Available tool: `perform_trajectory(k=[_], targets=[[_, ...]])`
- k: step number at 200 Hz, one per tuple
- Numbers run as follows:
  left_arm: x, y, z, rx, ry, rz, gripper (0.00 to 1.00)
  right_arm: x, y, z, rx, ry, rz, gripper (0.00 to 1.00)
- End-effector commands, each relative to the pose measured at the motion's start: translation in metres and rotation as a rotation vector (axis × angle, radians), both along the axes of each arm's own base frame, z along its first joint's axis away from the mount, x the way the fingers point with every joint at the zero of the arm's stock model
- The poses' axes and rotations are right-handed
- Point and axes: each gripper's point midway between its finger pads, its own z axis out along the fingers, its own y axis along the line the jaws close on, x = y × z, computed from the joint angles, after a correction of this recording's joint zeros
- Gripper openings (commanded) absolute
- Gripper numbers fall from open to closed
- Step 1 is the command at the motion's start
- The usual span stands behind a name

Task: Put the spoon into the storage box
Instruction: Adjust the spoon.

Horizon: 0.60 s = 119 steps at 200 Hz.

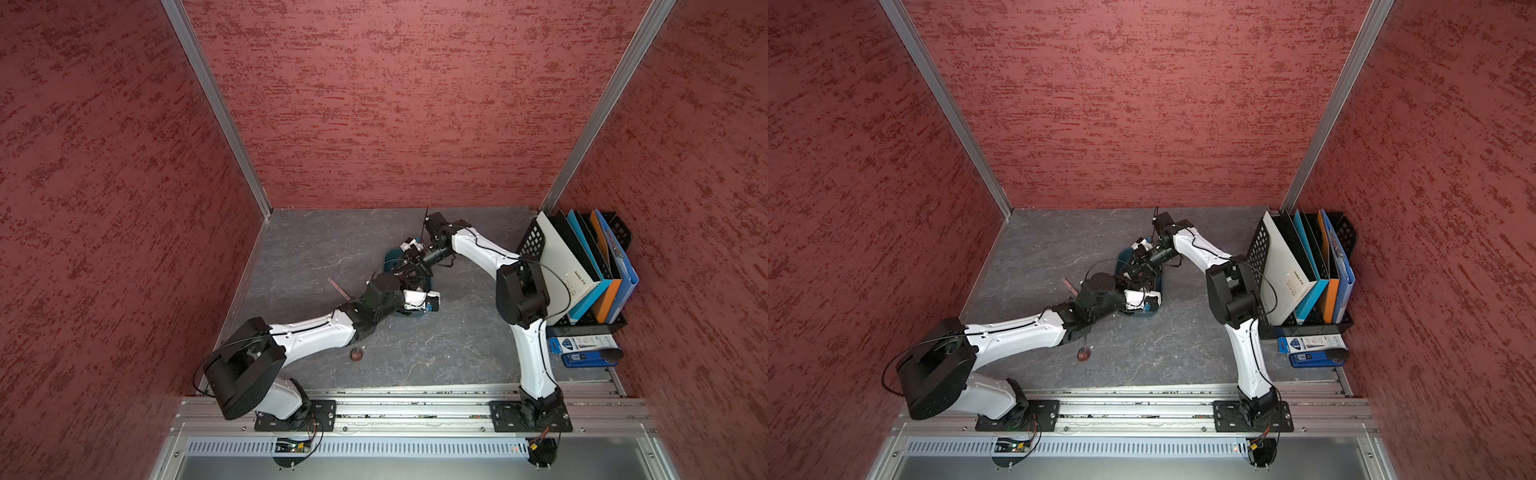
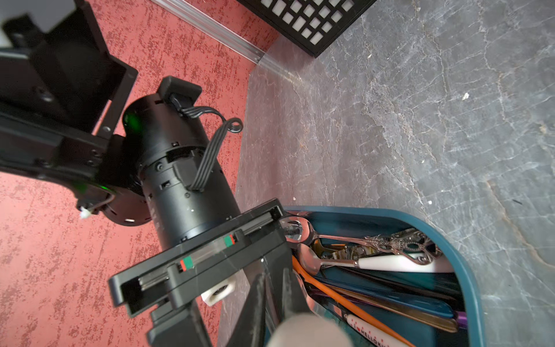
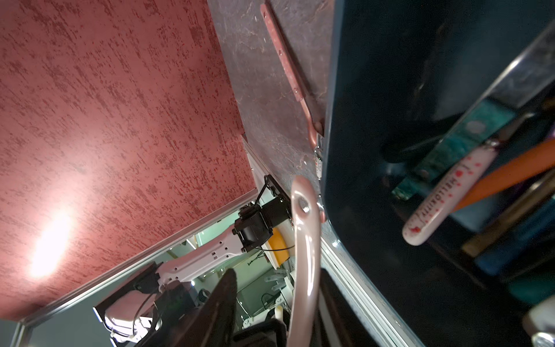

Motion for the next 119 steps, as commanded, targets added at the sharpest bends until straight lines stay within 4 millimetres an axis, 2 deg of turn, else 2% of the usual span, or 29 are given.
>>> perform_trajectory(k=[1, 27, 70, 97, 119], targets=[[-0.011, -0.004, -0.005, -0.002, 0.078, -0.012, 0.06, 0.037, -0.005, 0.031, 0.025, -0.198, -0.075, 0.47], [-0.012, -0.003, 0.0, -0.02, 0.131, 0.008, 0.05, 0.07, -0.025, 0.035, -0.043, -0.303, -0.17, 0.5], [-0.015, 0.001, 0.009, -0.082, 0.335, 0.072, 0.03, 0.119, -0.065, 0.044, -0.136, -0.444, -0.326, 0.52], [-0.015, 0.009, 0.009, -0.131, 0.543, 0.131, 0.03, 0.135, -0.085, 0.054, -0.207, -0.529, -0.382, 0.52], [-0.003, 0.02, 0.007, -0.191, 0.725, 0.218, 0.03, 0.14, -0.105, 0.055, -0.278, -0.567, -0.416, 0.52]])
